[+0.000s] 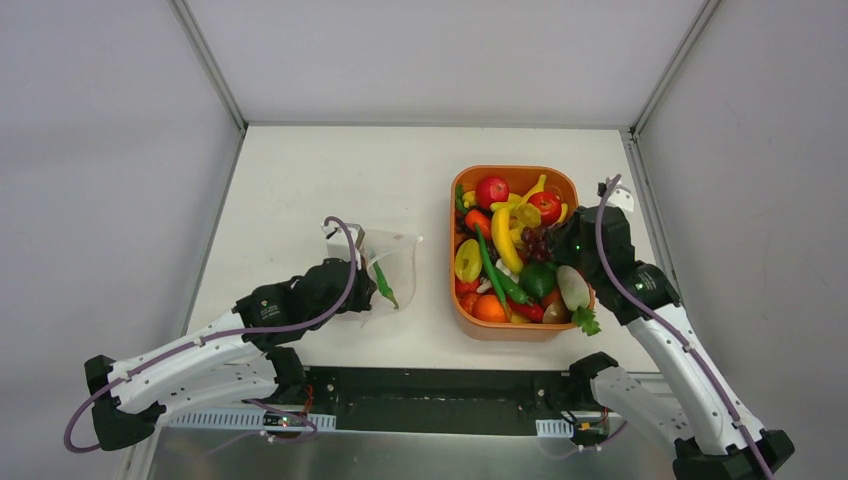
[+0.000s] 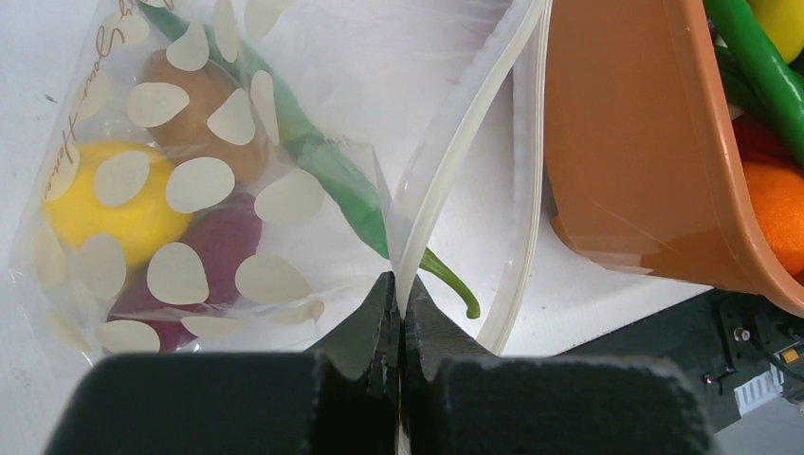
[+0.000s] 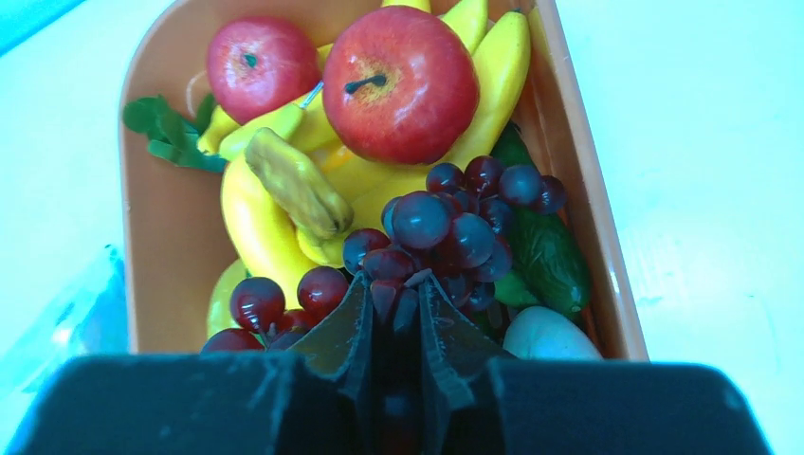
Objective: Place the food in the zip-top bag and seal the zipper
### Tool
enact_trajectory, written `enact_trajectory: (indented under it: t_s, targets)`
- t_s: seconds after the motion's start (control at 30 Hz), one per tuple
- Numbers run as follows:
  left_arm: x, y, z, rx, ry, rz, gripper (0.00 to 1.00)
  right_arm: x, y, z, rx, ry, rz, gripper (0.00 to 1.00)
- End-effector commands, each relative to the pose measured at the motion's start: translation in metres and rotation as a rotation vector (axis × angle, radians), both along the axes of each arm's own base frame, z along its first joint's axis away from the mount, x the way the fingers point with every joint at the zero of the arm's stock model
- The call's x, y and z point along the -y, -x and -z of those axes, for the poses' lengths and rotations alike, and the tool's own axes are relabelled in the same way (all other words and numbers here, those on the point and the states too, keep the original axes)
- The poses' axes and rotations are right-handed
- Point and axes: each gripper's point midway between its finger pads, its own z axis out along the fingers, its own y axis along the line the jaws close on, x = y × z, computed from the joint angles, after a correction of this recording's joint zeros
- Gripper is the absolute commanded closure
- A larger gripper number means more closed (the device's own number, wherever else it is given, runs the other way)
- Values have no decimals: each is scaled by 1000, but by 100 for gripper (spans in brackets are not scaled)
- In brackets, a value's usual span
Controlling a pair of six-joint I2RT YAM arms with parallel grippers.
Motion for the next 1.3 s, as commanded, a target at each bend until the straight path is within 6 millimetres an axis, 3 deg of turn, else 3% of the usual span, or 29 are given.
enact_trajectory:
  t_s: [0.0, 0.1, 0.37, 0.47, 0.57, 0.77, 0.93, 1.03, 1.27]
  targets:
    - [7, 1, -1, 1, 22, 11, 100, -9, 1, -38, 97, -77, -40, 98]
    - [5, 1, 0, 4, 22, 6, 100, -16, 7, -57, 150, -126, -85, 98]
    - [4, 0, -3, 17, 29, 5, 100, -52, 40, -136, 349, -319, -338, 97]
    - [5, 0, -4, 19, 31, 8, 100, -62, 48, -153, 386, -366, -403, 97]
    - [6, 0, -5, 20, 32, 11, 100, -73, 53, -162, 399, -400, -469, 97]
    - [6, 1, -11, 25, 42, 19, 100, -123, 78, -175, 353, -584, -778, 97]
    - [11, 5, -24, 26, 83, 51, 100, -143, 84, -186, 355, -708, -900, 96]
    - [16, 8, -33, 29, 122, 72, 100, -154, 86, -184, 318, -754, -955, 96]
    - [35, 11, -50, 27, 206, 125, 100, -190, 90, -160, 246, -744, -1021, 95]
